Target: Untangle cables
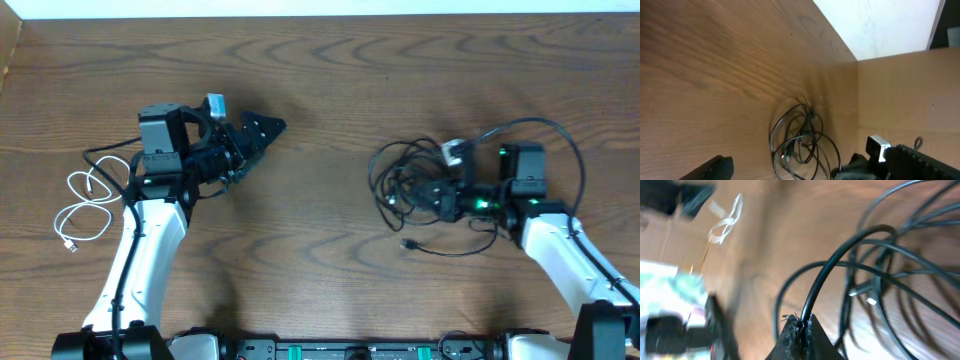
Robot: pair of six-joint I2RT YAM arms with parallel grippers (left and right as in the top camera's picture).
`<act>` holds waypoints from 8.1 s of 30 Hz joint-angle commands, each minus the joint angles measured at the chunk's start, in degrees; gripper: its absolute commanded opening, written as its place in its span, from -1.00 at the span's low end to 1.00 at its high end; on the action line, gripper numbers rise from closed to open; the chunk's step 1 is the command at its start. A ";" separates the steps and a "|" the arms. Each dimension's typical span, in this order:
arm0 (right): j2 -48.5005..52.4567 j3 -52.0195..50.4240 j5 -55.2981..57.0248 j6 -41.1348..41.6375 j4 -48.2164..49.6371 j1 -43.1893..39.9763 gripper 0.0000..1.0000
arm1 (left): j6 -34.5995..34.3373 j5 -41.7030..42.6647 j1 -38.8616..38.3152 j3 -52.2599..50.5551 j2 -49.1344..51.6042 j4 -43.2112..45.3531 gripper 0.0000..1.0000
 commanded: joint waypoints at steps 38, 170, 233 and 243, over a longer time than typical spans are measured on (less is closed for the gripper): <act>-28.17 7.28 55.49 23.80 -46.77 -4.11 0.99 | -11.67 -48.33 -48.87 0.87 10.27 3.23 0.39; -18.80 -3.82 56.78 26.86 -20.81 -38.86 0.99 | -5.44 -46.84 9.73 0.90 -10.45 12.83 -0.85; -18.80 -3.91 42.25 23.06 -30.18 -13.75 0.99 | 19.37 -40.41 -46.58 1.38 8.37 -3.85 -0.85; -18.80 -4.00 42.21 22.21 -30.80 -13.75 0.99 | 12.46 -40.41 -36.87 3.15 -10.91 -3.48 -0.85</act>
